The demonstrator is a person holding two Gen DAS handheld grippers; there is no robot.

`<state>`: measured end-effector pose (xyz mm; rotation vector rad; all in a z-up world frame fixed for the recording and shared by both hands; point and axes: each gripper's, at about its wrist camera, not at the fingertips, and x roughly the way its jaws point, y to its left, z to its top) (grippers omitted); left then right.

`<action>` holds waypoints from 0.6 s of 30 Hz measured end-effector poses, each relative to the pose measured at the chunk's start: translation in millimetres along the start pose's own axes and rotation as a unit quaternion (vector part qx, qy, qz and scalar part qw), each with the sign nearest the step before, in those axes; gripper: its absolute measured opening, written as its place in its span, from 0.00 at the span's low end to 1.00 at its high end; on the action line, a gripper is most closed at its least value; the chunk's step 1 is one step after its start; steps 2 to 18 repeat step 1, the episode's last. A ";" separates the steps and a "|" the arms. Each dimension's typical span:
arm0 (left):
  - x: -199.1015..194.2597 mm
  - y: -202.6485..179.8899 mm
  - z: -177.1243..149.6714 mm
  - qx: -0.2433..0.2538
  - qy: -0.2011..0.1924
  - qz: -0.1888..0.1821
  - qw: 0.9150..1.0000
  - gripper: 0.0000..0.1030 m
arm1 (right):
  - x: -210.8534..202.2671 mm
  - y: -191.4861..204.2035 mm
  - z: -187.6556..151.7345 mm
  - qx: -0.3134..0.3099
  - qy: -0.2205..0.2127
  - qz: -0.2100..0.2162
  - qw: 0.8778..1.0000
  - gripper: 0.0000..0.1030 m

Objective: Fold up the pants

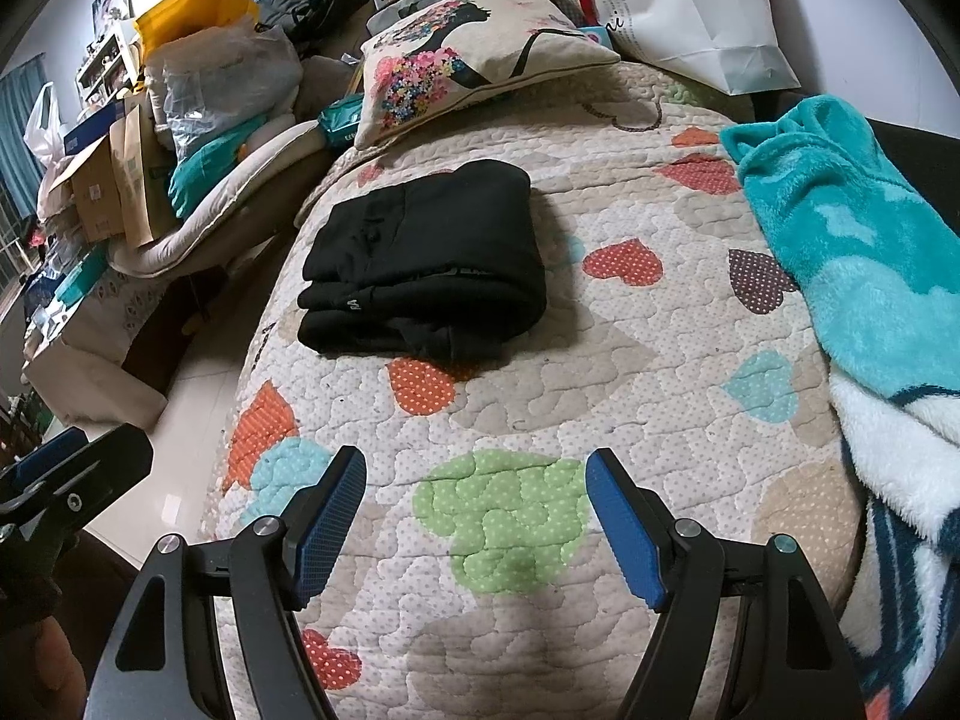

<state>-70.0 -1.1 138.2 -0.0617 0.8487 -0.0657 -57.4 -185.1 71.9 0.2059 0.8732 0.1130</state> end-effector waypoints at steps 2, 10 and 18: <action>3.8 0.2 -0.4 -0.003 0.004 0.000 1.000 1.00 | 0.4 -1.6 -0.2 0.001 0.001 -0.002 1.000 0.78; 3.8 0.2 -0.4 -0.003 0.004 0.000 1.000 1.00 | 0.4 -1.6 -0.2 0.001 0.001 -0.002 1.000 0.78; 3.8 0.2 -0.4 -0.003 0.004 0.000 1.000 1.00 | 0.4 -1.6 -0.2 0.001 0.001 -0.002 1.000 0.78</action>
